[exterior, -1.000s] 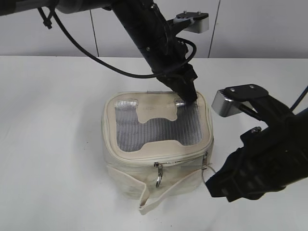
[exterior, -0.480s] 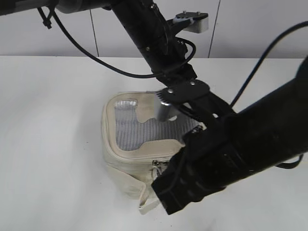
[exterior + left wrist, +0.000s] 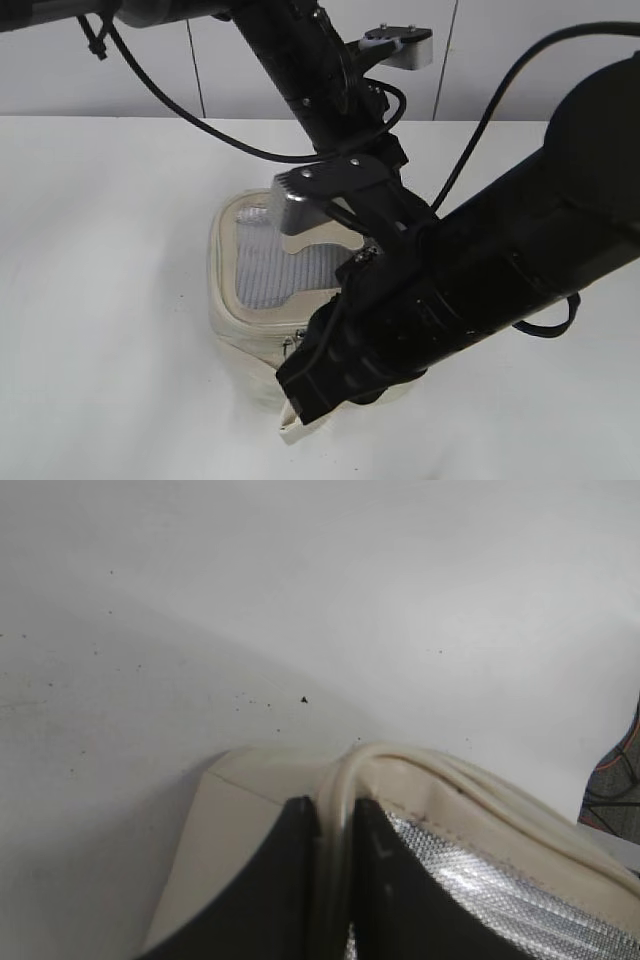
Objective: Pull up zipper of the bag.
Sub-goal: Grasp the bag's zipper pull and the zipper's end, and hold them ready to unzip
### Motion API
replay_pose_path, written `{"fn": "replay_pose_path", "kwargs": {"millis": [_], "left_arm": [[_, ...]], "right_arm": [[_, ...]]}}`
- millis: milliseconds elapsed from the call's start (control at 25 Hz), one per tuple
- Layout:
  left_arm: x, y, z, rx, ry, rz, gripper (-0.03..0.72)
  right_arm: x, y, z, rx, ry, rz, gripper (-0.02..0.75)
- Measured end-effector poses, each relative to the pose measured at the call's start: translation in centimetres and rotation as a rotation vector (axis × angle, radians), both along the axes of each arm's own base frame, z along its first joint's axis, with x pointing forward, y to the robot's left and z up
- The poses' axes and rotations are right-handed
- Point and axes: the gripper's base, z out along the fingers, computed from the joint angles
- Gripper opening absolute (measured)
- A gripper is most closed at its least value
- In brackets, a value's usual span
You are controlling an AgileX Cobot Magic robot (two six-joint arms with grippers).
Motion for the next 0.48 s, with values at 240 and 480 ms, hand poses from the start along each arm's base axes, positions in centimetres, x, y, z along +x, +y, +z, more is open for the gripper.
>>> {"fn": "replay_pose_path", "kwargs": {"millis": [240,480], "left_arm": [[0.0,0.0,0.1,-0.001,-0.001,0.003,0.075],[-0.1,0.4,0.9,0.014,-0.026,0.004,0.091]], "right_arm": [[-0.4,-0.7,2.2,0.038,0.016,-0.074,0.291],[-0.2,-3.0,3.8,-0.045,-0.064,-0.175,0.582]]}}
